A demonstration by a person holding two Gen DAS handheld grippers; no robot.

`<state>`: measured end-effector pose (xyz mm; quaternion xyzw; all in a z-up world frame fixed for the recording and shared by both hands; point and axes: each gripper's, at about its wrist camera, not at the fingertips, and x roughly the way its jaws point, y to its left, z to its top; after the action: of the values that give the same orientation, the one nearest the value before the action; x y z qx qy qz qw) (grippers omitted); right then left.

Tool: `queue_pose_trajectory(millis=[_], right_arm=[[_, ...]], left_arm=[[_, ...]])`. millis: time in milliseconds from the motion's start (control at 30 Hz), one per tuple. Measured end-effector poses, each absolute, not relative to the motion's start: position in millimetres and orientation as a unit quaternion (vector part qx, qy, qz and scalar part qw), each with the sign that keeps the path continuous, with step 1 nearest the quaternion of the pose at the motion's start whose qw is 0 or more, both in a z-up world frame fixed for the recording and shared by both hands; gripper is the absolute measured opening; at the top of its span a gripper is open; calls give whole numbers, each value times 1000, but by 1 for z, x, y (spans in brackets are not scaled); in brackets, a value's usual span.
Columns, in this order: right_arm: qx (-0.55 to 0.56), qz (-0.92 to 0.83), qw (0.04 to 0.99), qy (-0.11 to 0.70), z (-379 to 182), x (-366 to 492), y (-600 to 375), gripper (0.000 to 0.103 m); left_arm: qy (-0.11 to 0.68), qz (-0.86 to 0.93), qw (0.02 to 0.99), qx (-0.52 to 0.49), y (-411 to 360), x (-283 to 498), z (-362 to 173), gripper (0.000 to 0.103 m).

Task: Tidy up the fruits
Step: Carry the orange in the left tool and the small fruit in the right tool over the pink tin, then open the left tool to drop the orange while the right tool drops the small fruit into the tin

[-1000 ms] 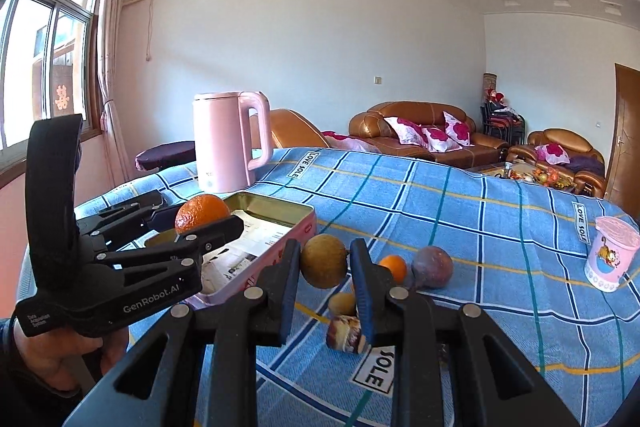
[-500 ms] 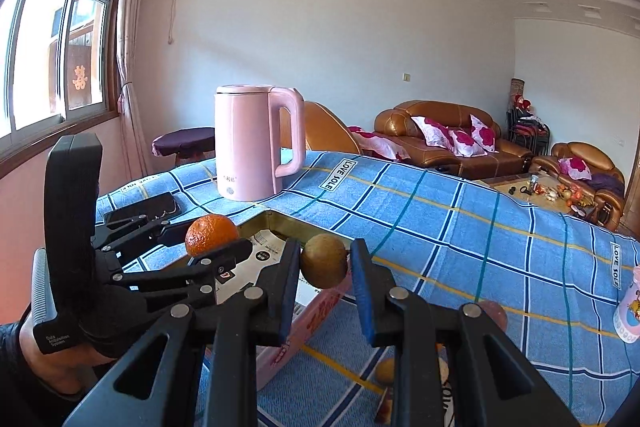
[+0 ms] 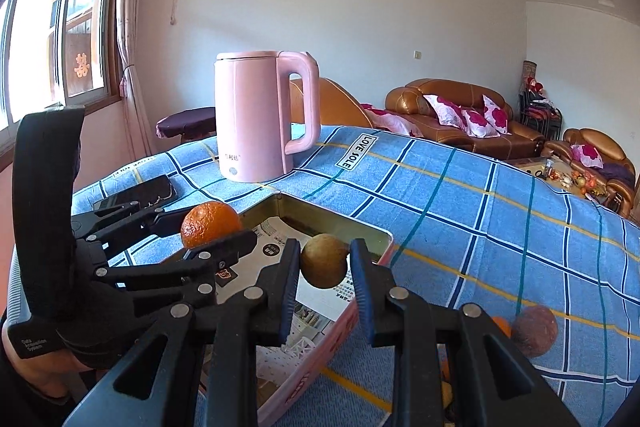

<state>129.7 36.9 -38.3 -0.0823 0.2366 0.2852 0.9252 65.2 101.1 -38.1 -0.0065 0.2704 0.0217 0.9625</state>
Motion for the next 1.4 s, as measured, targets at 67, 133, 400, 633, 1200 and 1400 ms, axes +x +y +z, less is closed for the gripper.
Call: queue_pose_trajectory(millis=[67,133,400,633,1200,1400], right_arm=[[-84,286,924,241,-41,132,41,28],[-85,286,922,246,-45,135,44,28],[-92,288,917,261,-56,139,53,28],[-94,290,913,271,-61,143,57,28],[-98,285,909,289,-69,150,63,28],[-99,283,908,292,-69,153,64,28]], left_arm=[[276,22,961,-5,102,67,-40,47],[280,22,960,-4,103,69,-42,47],[291,22,956,2,104,74,-46,47],[310,23,951,9,105,82,-50,47],[337,20,941,7,109,92,-56,47],[339,23,940,12,109,93,-56,48]])
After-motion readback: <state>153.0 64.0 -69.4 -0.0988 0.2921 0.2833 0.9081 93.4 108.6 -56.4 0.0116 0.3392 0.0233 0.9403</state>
